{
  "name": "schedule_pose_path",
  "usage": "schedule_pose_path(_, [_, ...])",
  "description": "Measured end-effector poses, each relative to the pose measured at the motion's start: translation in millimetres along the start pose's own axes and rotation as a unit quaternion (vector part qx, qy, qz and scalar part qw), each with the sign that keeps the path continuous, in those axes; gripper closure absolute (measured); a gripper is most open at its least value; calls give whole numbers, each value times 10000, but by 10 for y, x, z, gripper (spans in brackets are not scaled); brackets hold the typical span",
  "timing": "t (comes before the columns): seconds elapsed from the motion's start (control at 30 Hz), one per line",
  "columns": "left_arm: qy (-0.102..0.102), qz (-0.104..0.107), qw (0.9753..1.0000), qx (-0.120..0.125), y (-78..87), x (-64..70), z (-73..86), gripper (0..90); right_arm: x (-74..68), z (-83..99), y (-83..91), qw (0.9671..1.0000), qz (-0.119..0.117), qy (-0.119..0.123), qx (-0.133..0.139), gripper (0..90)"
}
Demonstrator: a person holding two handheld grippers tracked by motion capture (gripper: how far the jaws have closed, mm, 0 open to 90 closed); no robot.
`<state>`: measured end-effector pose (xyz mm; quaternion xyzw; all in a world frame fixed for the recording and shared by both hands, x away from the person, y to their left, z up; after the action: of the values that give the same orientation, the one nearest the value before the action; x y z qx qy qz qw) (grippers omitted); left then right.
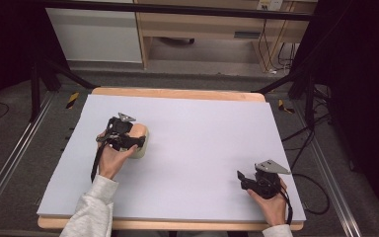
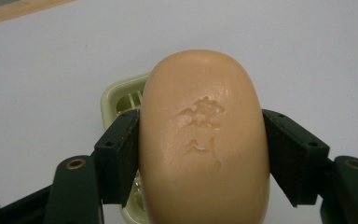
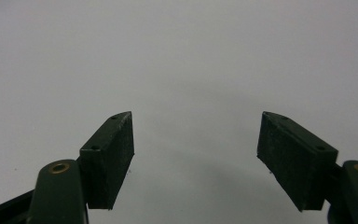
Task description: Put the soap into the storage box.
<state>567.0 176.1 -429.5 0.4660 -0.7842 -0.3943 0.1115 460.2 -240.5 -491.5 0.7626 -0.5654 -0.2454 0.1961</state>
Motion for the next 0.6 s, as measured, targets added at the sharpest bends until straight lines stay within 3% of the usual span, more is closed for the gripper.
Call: schedule_pose_path(0.6, [163,-150,9996,-165,-227,-138,68,318,-7,2,-7,10000,2,-12,-17,273])
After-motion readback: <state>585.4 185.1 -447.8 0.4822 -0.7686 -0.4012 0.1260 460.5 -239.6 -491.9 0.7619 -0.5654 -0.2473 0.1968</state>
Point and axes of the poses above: each handheld gripper's, and its own axes: y roughly backward along the jaws, z roughly out of its underside, x roughly to its right, the point moved 4 cm from there along -y, roughly forward along the jaws, and after that the axes turned 12 degrees about -y, right-handed, at the moved point
